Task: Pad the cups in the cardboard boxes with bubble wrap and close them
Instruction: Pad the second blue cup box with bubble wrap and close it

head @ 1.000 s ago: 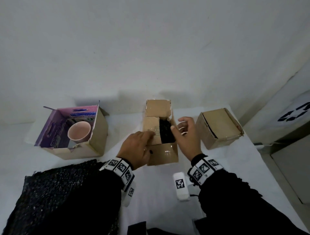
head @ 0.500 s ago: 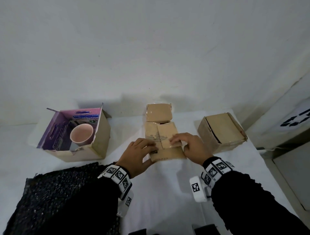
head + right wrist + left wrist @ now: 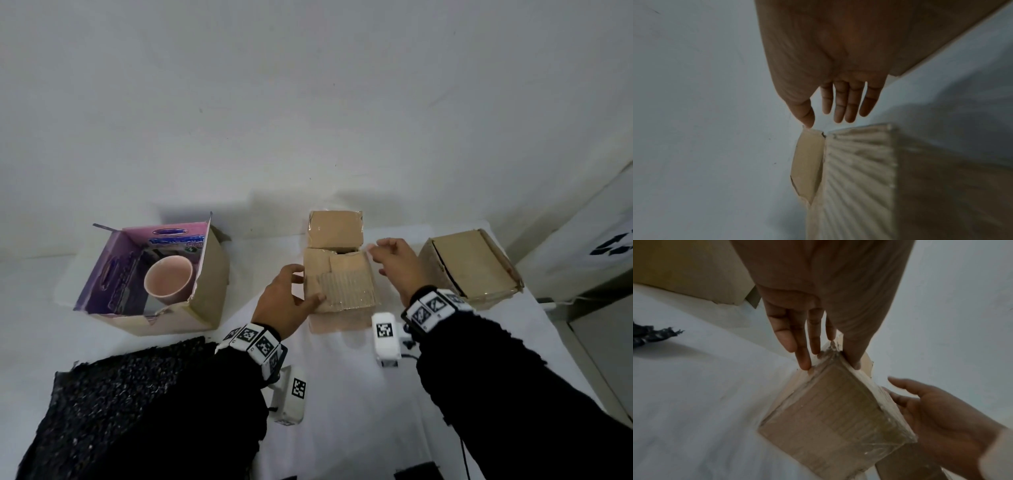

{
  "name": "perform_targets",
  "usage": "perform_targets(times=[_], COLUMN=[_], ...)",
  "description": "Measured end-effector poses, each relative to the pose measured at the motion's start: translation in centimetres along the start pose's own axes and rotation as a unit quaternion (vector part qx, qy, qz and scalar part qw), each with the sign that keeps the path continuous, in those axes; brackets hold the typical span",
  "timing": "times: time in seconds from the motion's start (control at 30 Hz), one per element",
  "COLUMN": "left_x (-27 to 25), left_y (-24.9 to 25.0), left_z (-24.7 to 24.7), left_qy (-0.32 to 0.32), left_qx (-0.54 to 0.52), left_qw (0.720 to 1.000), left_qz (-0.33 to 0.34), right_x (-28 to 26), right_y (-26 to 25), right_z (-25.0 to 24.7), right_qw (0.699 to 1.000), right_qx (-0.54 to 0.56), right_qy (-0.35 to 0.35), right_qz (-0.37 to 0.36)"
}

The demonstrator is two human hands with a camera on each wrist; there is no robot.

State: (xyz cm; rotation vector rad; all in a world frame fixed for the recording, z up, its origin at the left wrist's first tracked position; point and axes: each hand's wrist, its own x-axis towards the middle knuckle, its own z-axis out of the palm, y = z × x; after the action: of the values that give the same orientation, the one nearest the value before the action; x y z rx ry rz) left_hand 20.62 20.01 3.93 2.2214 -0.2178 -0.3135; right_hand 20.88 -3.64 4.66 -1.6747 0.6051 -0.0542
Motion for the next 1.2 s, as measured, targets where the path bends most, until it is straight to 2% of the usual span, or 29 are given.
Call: perform_targets(times=[0.07, 0.17, 0.3, 0.43, 0.57, 0.7, 0.8, 0.9, 1.07, 1.13, 1.2], left_x=[-0.1, -0.2, -0.2, -0.2, 0.1, -0.5, -0.1, 0.1, -0.1, 0.1, 0.1], left_y=[0.2, 0.5, 0.7, 1.0, 1.2, 1.3, 1.2, 1.1, 0.9, 0.4, 0.3], left_z=[-0.1, -0.2, -0.5, -0.5, -0.2, 0.5, 1.0, 1.2, 1.1, 0.7, 0.1], left_qy=[-0.002, -0.003, 0.0, 0.009, -0.01, -0.001, 0.016, 0.022, 0.026, 0.003, -0.046], left_qx=[-0.005, 0.008, 0.031, 0.075, 0.069, -0.103, -0.111, -0.161, -0.226, -0.22, -0.163], left_qw=[1.0, 1.0, 0.999, 0.997, 0.994, 0.982, 0.981, 0.971, 0.953, 0.955, 0.969], left_qz=[-0.001, 0.001, -0.012, -0.027, -0.081, -0.155, -0.161, -0.177, -0.199, -0.199, -0.181], right_x=[1.3, 2.5, 3.7, 3.1, 1.0, -1.9, -3.5, -4.4, -5.8, -6.3, -6.8], right_y=[-1.7, -4.8, -7.7, -8.7, -8.2, -5.7, -2.8, -0.4, 1.7, 2.9, 4.1], right_z=[0.8, 2.0, 2.7, 1.7, 0.9, 0.7, 0.9, 1.1, 1.7, 1.3, 0.6], right_qw=[0.998, 0.992, 0.99, 0.977, 0.96, 0.92, 0.896, 0.873, 0.804, 0.776, 0.751], right_qx=[0.0, 0.0, -0.074, -0.064, -0.108, -0.202, -0.277, -0.312, -0.378, -0.391, -0.411], right_qy=[-0.052, -0.127, -0.101, -0.158, -0.145, -0.148, -0.144, -0.114, -0.057, -0.062, -0.087], right_qz=[0.02, -0.001, -0.056, -0.125, -0.215, -0.302, -0.317, -0.358, -0.454, -0.491, -0.509])
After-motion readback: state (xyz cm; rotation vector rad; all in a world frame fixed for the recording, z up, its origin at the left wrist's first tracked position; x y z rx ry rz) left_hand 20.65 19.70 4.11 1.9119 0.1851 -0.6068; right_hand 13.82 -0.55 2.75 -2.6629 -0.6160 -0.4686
